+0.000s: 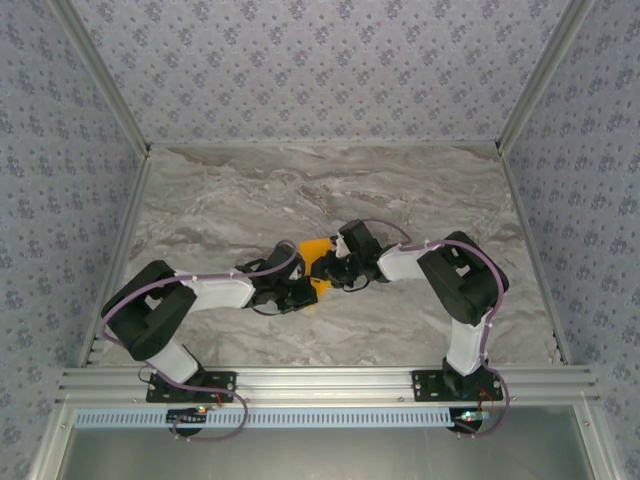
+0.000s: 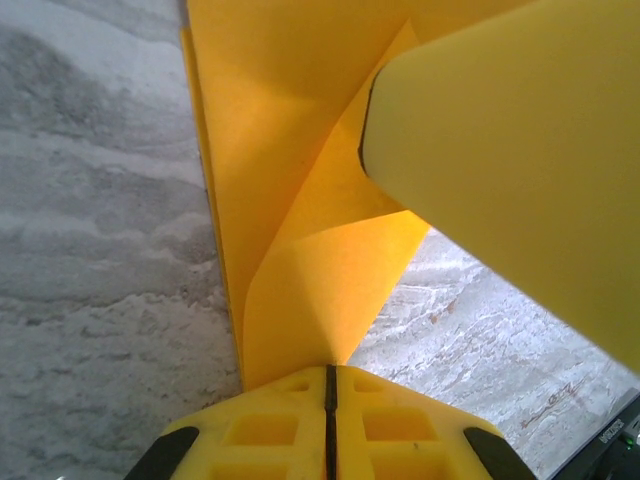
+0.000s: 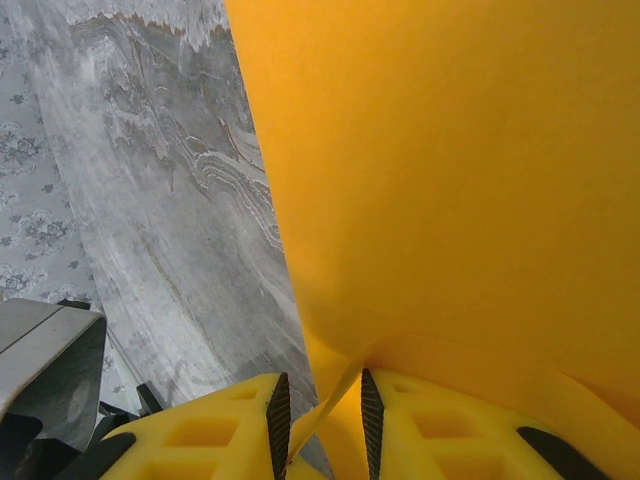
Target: Fold a paper plane with a square sheet of paper (pick it up from the middle)
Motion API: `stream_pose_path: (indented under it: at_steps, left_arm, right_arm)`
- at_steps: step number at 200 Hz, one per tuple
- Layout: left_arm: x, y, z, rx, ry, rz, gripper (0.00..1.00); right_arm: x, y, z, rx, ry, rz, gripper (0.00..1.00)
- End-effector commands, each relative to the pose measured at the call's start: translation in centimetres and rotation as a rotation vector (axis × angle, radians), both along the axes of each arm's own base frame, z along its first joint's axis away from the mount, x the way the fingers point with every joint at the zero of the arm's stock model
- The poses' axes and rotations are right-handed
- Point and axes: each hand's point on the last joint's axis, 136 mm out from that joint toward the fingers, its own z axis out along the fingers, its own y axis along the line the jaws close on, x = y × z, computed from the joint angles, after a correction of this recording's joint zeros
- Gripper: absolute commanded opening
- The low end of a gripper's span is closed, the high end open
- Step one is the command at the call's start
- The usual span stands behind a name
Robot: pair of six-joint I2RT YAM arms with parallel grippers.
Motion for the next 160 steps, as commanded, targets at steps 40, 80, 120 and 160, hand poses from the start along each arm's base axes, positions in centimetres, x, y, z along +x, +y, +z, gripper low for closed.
stream_pose_path:
  at_steps: [40,80,120,160]
  left_arm:
    - [-1.9,1.4,-2.0,0.056,0.065,0.011,0.1]
    - [-3.0,2.1,-2.3,0.057,0.09,0.012,0.1]
    - [-4.2,2.9,-2.2,0.057,0.11,0.005,0.1]
    - [-3.6,2.0,0.3,0.013,0.049,-0.039,0.1]
  right_arm:
    - [-1.0,-1.7,-3.1,-0.119,0.06,-0.016,0.3]
    - [-0.8,-2.2,-3.5,-0.142,0.063,-0.03,0.3]
    - [-0.8,-2.5,-3.7,-0.152,0.064,-0.033,0.3]
    - [-0.8,-2.5,-3.9,-0.157,0.067,-0.036,0.3]
